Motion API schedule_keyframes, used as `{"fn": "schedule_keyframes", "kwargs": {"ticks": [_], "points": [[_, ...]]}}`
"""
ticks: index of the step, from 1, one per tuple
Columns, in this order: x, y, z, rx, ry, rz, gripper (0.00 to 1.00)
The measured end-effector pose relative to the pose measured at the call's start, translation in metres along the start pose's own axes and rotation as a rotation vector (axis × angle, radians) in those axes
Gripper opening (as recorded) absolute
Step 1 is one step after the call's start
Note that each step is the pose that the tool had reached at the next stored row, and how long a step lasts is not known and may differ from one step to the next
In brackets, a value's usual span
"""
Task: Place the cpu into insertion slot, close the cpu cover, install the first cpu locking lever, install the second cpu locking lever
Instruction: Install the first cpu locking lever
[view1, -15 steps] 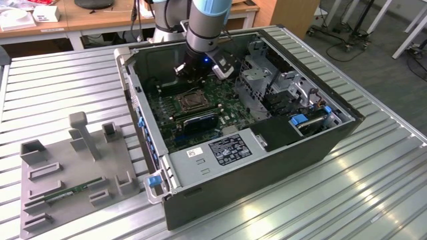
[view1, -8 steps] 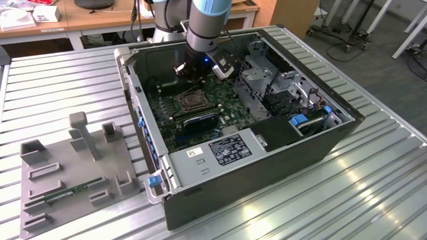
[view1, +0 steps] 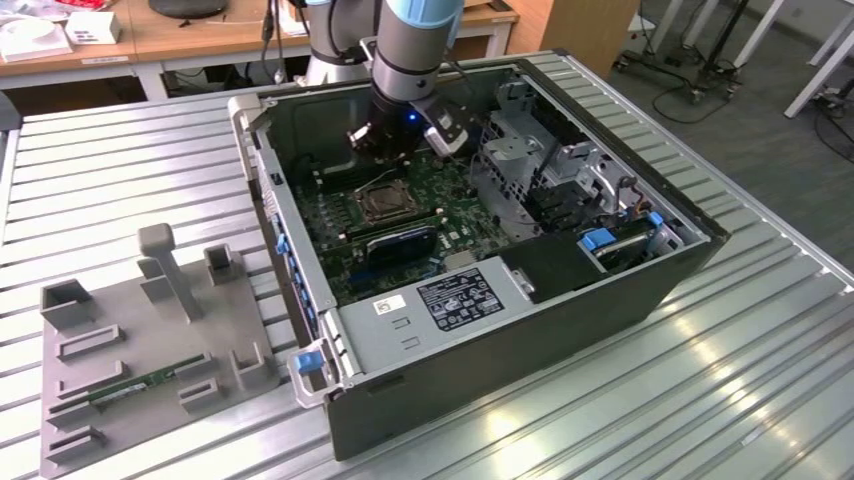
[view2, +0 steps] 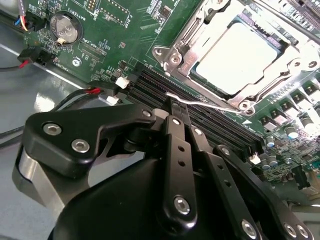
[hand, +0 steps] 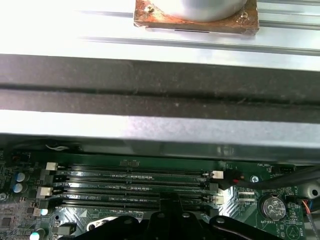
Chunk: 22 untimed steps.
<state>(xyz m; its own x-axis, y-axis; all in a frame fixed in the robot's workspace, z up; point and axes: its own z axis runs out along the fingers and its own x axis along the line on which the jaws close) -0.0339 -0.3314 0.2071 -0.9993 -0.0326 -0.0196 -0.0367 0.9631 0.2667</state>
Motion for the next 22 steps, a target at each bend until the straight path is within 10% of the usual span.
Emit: {"fn": "schedule_keyframes", "kwargs": {"ticks": [22], "points": [[0.0324,0.0013,-0.001,-0.0021,-0.0056,-0.001,0.11]]}}
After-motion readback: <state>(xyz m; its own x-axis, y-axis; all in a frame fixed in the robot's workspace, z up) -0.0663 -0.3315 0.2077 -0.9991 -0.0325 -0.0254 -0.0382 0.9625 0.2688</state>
